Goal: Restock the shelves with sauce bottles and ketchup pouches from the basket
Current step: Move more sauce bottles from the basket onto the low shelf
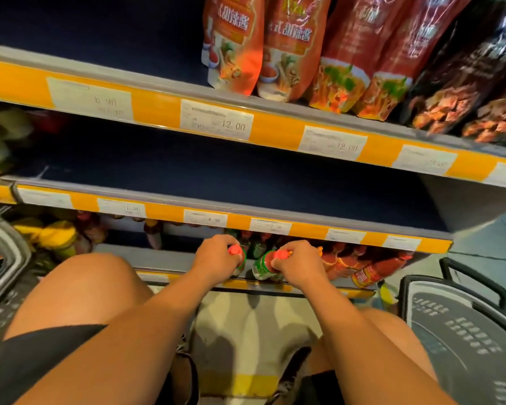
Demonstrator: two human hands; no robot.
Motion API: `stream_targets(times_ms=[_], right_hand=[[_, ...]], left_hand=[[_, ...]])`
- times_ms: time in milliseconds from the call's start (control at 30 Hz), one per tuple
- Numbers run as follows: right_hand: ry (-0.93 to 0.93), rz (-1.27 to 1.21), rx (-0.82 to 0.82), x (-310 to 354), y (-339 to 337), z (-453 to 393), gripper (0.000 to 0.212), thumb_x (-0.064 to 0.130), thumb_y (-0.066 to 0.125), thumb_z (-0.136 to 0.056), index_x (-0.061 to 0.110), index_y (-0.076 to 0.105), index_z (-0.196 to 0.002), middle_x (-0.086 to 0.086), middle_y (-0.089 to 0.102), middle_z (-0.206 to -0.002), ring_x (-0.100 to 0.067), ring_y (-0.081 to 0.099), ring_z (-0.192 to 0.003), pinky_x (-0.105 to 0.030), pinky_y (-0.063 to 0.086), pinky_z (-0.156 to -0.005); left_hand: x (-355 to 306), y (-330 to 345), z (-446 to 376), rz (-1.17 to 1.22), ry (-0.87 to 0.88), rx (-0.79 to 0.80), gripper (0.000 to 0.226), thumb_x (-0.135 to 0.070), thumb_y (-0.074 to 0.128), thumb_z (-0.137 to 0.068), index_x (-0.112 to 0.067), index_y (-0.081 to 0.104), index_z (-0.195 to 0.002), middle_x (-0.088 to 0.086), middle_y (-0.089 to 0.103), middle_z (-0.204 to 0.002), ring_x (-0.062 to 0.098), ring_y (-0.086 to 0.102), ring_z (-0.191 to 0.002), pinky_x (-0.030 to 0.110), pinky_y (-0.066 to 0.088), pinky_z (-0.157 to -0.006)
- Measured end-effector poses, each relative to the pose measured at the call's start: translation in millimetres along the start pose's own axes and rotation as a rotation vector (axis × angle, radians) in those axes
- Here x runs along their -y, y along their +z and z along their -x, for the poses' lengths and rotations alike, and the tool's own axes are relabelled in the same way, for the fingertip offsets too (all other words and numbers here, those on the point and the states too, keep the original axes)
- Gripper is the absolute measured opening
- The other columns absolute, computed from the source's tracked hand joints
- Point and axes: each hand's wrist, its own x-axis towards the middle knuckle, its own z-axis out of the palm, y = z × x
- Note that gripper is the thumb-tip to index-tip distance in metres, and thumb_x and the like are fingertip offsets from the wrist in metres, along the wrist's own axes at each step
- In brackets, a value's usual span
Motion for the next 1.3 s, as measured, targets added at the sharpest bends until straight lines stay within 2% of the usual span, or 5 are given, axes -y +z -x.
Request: stream_targets(times_ms=[367,533,800,1067,1300], right_hand=[[0.046,0.089,0.032,-7.0,41.2,-44.5,0.007,0.025,0.077,-0.086,0.021,0.076,-0.091,-0.001,0.072,-0.093,-0.025,0.066,-0.094,-0.034,0.054,-0.077],[0.078,0.116,0.038,-10.9,53.8,-57.1,0.025,0.024,0.074,-0.088,0.026,0.076,-0.113,-0.005,0.073,-0.109,-0.03,0.066,-0.104,-0.035,0.053,-0.082],[0.095,0.165,0.027,-16.0,71.0,-67.6,0.015,0.027,0.069,-0.089,0.027,0.076,-0.103,-0.005,0.073,-0.101,-0.034,0.068,-0.096,-0.038,0.056,-0.077],[0.074,0.224,0.065,-17.0,78.6,-72.7,0.013,0.022,0.064,-0.094,0.02,0.067,-0.106,-0.008,0.071,-0.106,-0.036,0.066,-0.1,-0.041,0.056,-0.081],[0.067,0.182,0.126,-13.1,68.4,-62.6,0.023,0.012,0.061,-0.09,0.014,0.06,-0.112,-0.01,0.068,-0.11,-0.036,0.065,-0.105,-0.043,0.057,-0.086]], left_hand=[[21.8,55.0,-44.2,0.027,-0.109,0.001,0.017,-0.03,0.071,-0.092,-0.028,0.074,-0.109,0.0,0.075,-0.103,0.024,0.068,-0.093,0.037,0.058,-0.085],[25.8,70.3,-57.9,0.051,-0.121,0.009,0.02,-0.03,0.071,-0.089,-0.023,0.077,-0.107,0.002,0.076,-0.103,0.028,0.069,-0.097,0.035,0.057,-0.085],[26.8,89.8,-74.9,0.073,-0.177,0.051,0.026,-0.033,0.064,-0.096,-0.011,0.072,-0.086,0.009,0.072,-0.084,0.032,0.068,-0.083,0.044,0.059,-0.079],[23.9,91.1,-82.2,-0.046,-0.189,0.059,0.028,-0.035,0.061,-0.1,-0.016,0.073,-0.116,0.013,0.073,-0.105,0.034,0.067,-0.1,0.042,0.056,-0.09],[22.2,86.1,-72.7,0.012,-0.246,0.045,0.024,-0.036,0.06,-0.099,-0.014,0.069,-0.104,0.009,0.072,-0.099,0.031,0.066,-0.092,0.041,0.057,-0.084]])
